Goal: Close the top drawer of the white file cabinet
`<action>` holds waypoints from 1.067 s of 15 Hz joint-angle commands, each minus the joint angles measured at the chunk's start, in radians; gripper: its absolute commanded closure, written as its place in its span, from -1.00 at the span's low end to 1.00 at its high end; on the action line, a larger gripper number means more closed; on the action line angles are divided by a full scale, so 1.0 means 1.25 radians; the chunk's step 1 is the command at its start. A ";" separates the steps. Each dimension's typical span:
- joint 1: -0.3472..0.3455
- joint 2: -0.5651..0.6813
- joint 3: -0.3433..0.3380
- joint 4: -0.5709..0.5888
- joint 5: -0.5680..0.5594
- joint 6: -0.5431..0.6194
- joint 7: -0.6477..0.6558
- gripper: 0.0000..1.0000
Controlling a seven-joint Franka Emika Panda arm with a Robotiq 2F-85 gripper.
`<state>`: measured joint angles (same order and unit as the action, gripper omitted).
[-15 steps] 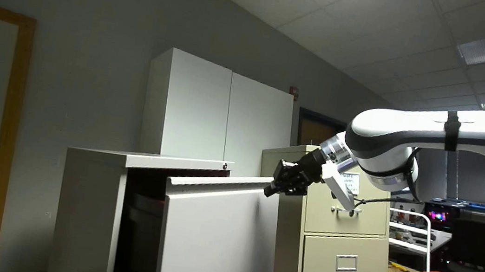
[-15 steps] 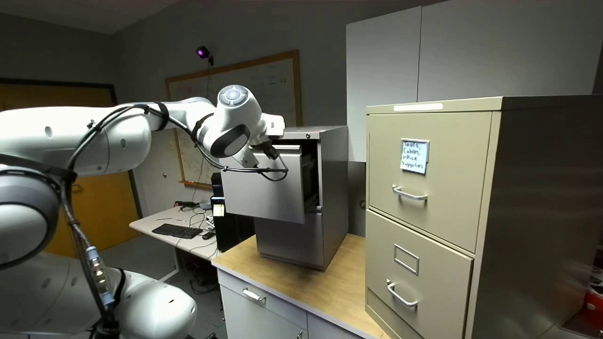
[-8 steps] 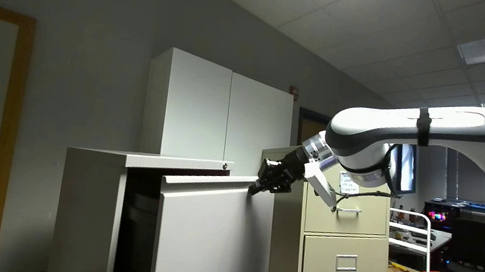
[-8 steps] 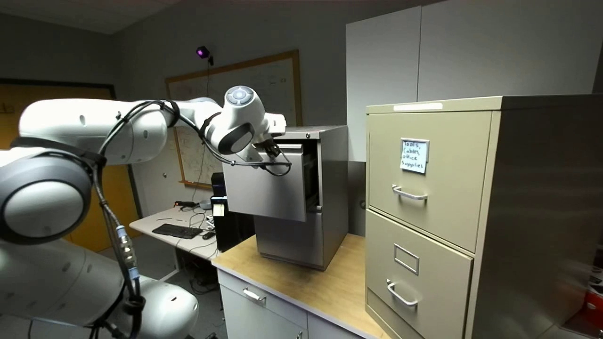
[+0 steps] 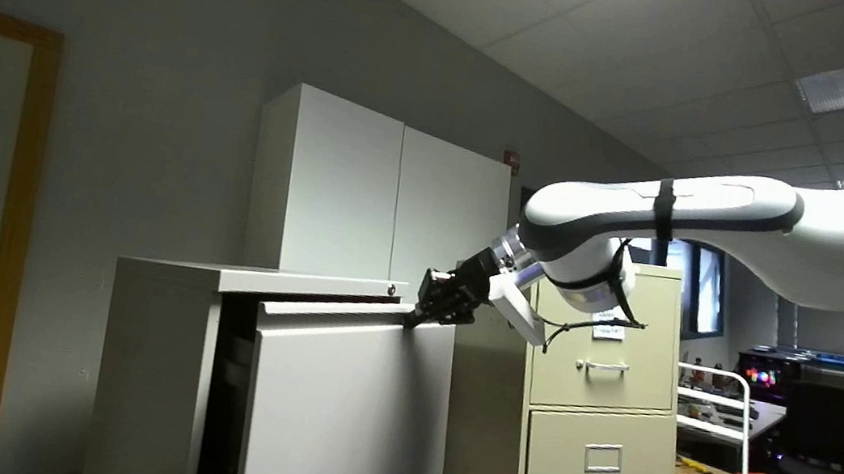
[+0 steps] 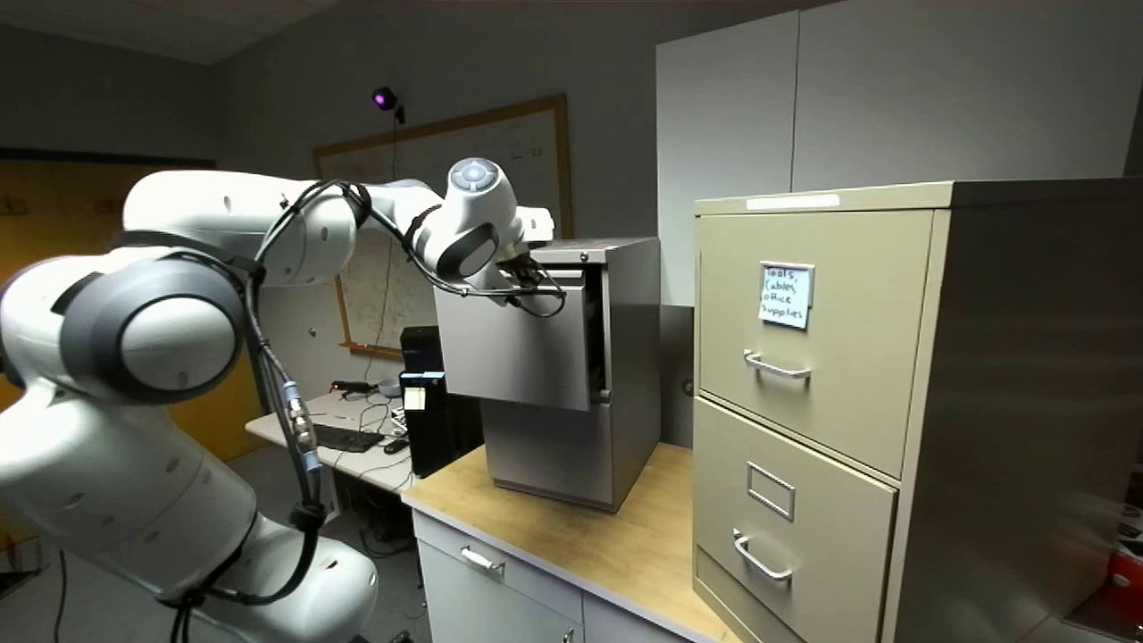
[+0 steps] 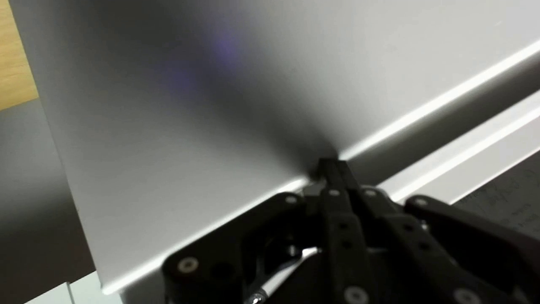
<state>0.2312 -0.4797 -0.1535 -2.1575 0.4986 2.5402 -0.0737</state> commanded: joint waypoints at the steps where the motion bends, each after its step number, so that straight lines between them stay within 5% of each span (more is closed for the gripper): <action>1: 0.005 0.117 -0.017 0.148 0.045 -0.013 -0.033 1.00; 16: -0.155 0.452 0.040 0.558 0.094 -0.252 -0.013 1.00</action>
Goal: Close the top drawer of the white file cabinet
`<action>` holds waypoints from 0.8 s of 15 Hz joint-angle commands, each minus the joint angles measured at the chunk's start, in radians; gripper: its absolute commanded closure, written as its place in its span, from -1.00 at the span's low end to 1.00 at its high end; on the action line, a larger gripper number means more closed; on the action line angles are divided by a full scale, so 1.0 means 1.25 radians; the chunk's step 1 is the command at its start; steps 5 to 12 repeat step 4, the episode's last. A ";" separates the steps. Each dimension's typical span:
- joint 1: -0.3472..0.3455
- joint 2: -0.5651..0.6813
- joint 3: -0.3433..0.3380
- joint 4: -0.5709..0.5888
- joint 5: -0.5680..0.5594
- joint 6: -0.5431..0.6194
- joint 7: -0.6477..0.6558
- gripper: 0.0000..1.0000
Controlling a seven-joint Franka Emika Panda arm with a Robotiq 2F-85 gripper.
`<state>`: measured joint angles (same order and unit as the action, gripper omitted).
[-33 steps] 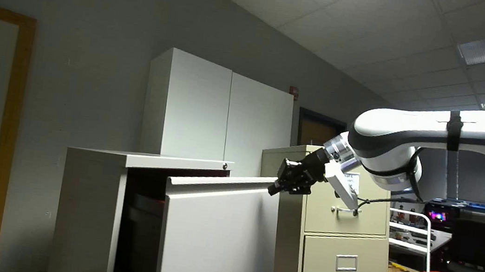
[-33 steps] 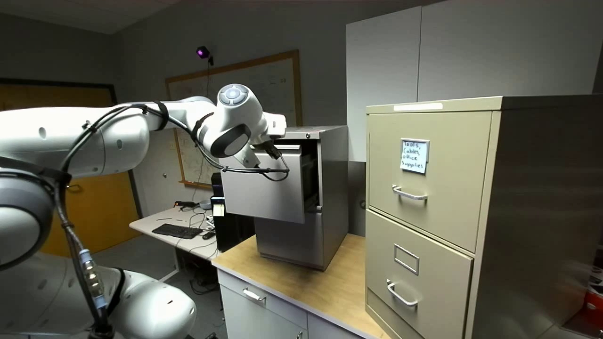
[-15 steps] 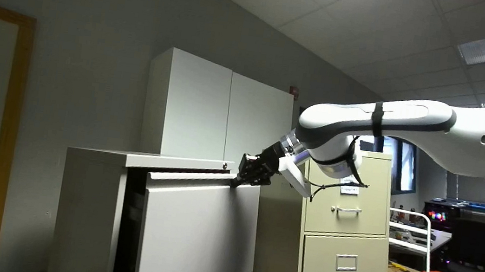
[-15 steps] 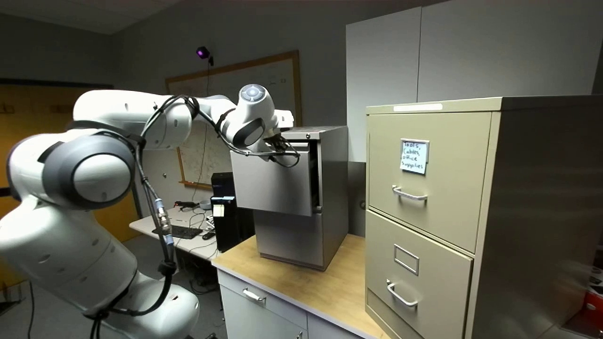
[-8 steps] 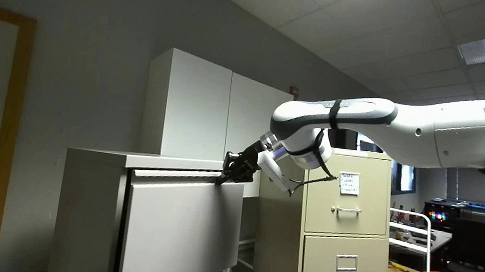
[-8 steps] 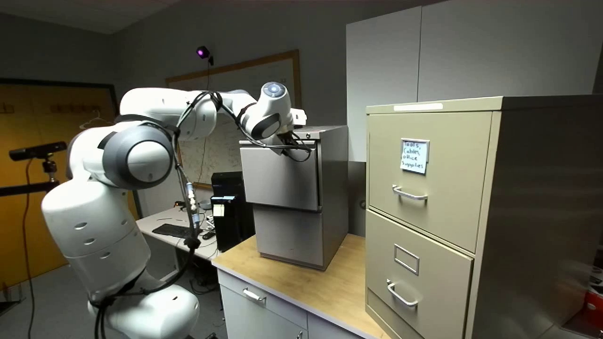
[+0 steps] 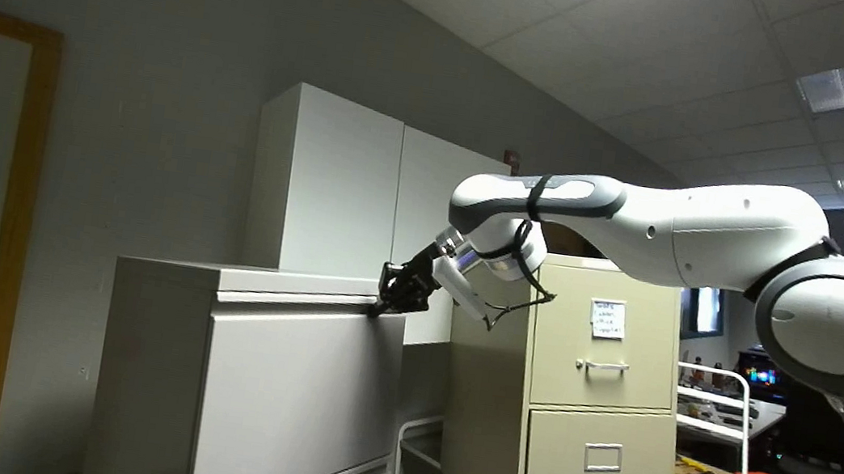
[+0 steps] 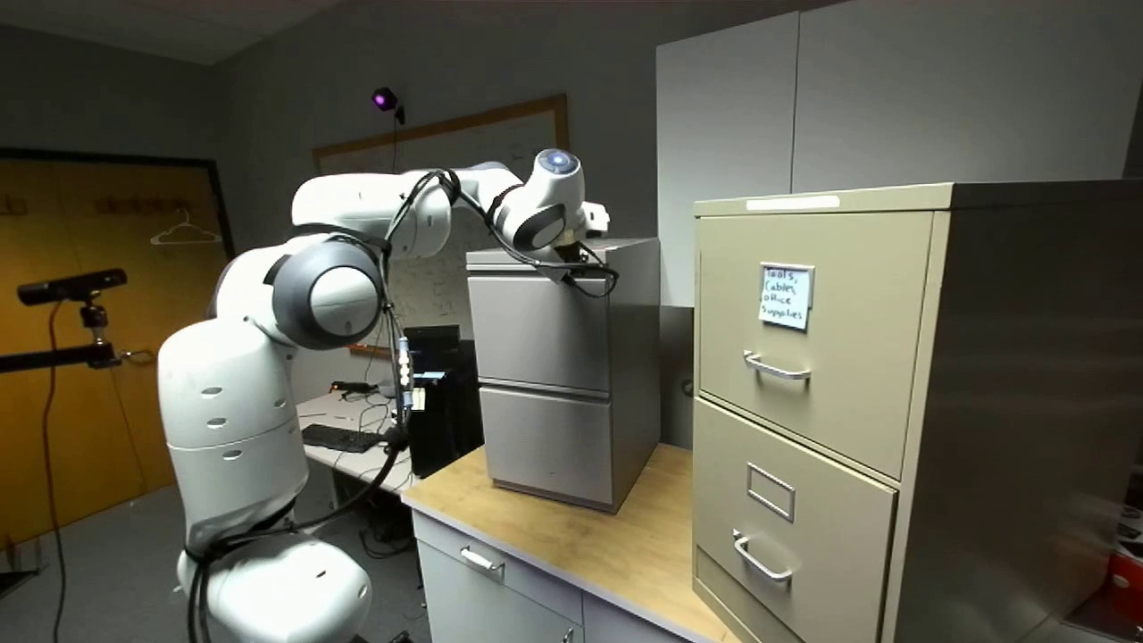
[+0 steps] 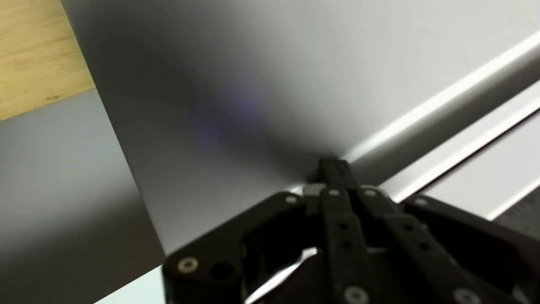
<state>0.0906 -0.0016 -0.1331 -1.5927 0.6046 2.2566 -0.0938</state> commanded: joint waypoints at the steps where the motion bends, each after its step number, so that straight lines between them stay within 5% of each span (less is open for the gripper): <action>1: -0.050 0.077 0.028 0.121 0.007 -0.043 0.005 1.00; 12: -0.069 0.084 0.037 0.138 -0.012 -0.074 0.031 0.95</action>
